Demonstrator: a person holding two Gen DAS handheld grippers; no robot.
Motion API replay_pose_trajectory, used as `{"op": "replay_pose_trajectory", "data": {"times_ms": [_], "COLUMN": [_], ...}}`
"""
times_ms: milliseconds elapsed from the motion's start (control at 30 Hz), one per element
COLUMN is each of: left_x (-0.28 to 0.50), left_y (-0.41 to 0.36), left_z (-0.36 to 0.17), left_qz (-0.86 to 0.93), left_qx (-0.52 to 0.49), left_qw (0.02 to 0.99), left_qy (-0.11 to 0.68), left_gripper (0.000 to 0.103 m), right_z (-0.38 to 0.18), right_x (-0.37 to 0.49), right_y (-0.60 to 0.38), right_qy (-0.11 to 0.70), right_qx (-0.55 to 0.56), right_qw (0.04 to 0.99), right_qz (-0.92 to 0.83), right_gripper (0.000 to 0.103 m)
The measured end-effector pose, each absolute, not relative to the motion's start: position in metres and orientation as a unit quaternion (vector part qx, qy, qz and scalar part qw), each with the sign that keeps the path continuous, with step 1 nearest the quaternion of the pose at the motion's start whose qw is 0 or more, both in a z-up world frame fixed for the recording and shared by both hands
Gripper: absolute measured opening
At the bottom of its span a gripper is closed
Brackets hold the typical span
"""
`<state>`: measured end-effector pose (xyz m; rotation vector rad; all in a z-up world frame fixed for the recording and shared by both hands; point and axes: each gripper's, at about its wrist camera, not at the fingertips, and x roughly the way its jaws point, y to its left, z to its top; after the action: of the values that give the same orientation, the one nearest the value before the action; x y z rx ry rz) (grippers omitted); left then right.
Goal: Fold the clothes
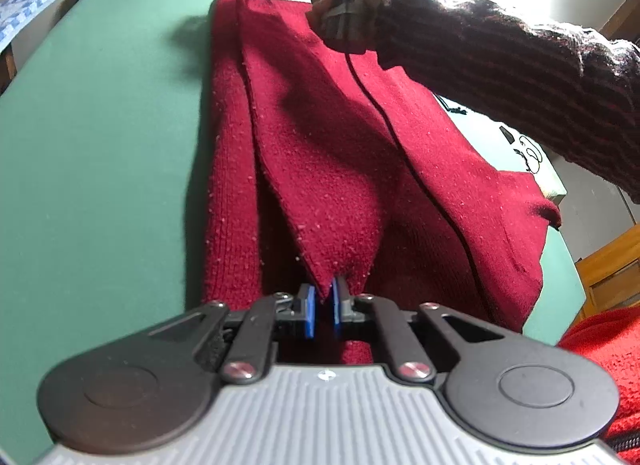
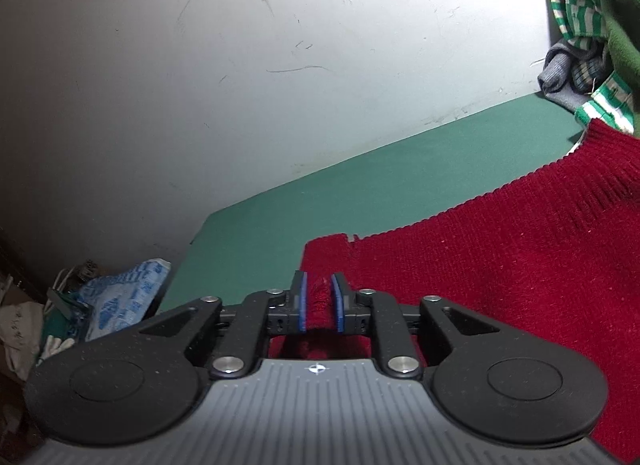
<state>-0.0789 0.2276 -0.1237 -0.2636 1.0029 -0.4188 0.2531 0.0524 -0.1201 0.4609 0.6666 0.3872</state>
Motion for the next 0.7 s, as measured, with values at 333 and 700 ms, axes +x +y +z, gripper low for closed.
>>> {"op": "replay_pose_trajectory", "data": {"times_ms": [333,700], "left_x": [-0.079,-0.085], "left_y": [0.23,0.233], "left_z": [-0.117,-0.124], "left_qz": [-0.16,-0.151], "left_qx": [-0.151,-0.165], "left_qw": [0.86,0.851], "left_qy": [0.46,0.476], "left_gripper": [0.005,0.005], "right_z": [-0.109,-0.147], "right_x": [0.211,0.238], "right_y": [0.035,0.068], "right_qy": [0.327,0.374], "right_qx": [0.138,0.11], "right_qw": [0.89,0.888], "right_qz": [0.287,0.246], "right_gripper": [0.021,0.002]}}
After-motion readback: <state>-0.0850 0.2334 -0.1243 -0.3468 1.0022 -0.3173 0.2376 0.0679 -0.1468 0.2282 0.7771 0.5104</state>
